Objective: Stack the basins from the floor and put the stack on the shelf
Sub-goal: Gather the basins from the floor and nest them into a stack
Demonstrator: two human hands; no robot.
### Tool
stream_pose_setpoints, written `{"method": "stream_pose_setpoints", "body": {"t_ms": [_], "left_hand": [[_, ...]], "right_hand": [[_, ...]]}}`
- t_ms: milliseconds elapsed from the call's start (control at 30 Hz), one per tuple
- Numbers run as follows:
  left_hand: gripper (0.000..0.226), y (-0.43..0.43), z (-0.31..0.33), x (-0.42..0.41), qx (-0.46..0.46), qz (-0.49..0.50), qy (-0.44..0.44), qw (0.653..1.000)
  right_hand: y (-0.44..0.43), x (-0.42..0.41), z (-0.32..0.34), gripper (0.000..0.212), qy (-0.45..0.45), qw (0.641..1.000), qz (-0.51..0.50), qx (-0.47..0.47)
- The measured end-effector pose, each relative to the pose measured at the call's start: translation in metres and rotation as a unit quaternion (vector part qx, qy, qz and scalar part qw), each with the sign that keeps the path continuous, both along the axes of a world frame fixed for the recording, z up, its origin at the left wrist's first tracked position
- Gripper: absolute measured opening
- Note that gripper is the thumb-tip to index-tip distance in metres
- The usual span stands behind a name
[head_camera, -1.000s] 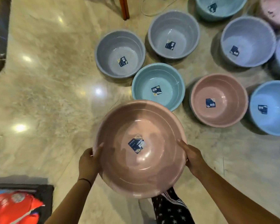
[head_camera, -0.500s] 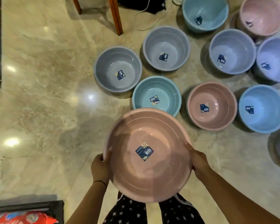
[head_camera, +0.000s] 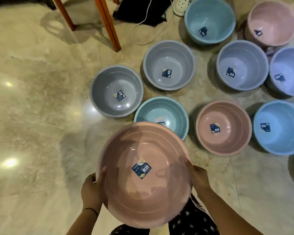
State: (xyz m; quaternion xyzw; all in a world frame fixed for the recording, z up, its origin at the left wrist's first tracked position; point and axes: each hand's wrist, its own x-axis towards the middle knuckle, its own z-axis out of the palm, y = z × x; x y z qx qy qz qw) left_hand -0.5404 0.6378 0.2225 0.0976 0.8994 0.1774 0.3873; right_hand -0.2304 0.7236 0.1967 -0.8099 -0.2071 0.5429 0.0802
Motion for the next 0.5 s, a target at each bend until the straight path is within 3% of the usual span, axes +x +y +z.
{"method": "stream_pose_setpoints", "body": {"t_ms": [133,300,433,500], "left_hand": [[0.041,0.057,-0.029,0.025,-0.004,-0.003,0.007,1.0],[0.044,0.124,-0.081,0.054,0.005,-0.063,0.005,0.998],[0.044,0.155,-0.122,0.05,0.043,-0.122,0.02,0.991],[0.043,0.166,-0.141,0.044,0.062,-0.141,0.025,0.988]], "right_hand": [[0.066,0.017,-0.029,0.044,-0.001,0.997,0.065,0.042],[0.129,0.042,-0.071,0.034,-0.031,0.99,0.045,0.13],[0.158,0.052,-0.109,0.057,-0.056,0.99,0.05,0.117],[0.172,0.049,-0.13,0.057,-0.06,0.987,0.06,0.133]]}}
